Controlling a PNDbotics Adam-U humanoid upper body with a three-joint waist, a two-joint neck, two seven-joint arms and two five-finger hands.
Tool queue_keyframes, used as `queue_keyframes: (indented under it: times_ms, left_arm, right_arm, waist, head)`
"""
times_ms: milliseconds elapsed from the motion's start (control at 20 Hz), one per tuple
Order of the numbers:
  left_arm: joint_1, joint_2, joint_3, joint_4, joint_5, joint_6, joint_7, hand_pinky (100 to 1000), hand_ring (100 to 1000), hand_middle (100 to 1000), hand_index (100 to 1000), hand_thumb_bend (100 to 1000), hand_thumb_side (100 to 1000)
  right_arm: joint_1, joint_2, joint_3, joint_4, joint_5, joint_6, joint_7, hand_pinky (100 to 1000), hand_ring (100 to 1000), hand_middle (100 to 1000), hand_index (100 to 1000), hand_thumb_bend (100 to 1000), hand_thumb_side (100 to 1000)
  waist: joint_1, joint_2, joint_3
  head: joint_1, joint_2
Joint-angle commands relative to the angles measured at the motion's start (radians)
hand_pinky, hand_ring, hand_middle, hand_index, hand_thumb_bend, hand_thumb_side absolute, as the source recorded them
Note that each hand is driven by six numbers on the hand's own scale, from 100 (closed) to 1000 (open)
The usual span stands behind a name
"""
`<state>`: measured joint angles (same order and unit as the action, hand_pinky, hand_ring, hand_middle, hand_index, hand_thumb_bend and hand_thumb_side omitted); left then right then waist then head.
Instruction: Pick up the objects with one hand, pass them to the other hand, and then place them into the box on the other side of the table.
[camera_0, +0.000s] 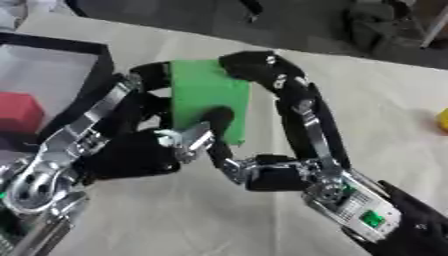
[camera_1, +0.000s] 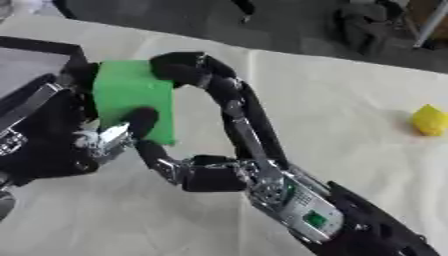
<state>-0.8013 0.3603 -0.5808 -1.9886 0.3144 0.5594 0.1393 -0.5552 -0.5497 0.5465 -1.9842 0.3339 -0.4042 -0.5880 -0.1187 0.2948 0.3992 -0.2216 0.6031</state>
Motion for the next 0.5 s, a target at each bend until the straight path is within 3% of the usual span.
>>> queue_keyframes:
  times_ms: [50, 400, 500]
  left_arm:
    - [-0.015, -0.002, 0.004, -0.011, 0.029, 0.005, 0.031, 856, 128, 446, 586, 115, 311]
    - [-0.011, -0.001, 0.005, -0.011, 0.109, 0.005, 0.100, 845, 102, 383, 509, 132, 257]
    - [-0.009, -0.001, 0.007, -0.011, 0.135, 0.004, 0.122, 843, 100, 372, 494, 145, 244]
  right_arm:
    - [-0.016, -0.008, -0.018, -0.016, 0.011, 0.007, 0.012, 677, 540, 414, 469, 150, 100]
    - [-0.014, -0.009, -0.023, -0.016, 0.066, 0.058, -0.002, 714, 643, 523, 590, 459, 100]
    - [-0.013, -0.010, -0.025, -0.016, 0.085, 0.072, -0.003, 728, 683, 567, 633, 468, 100]
  waist:
    - [0.009, -0.015, -0.002]
    - [0.009, -0.015, -0.002]
    - [0.009, -0.014, -0.002]
  head:
    - [-0.002, -0.011]
    - [-0.003, -0.011]
    - [-0.002, -0.011]
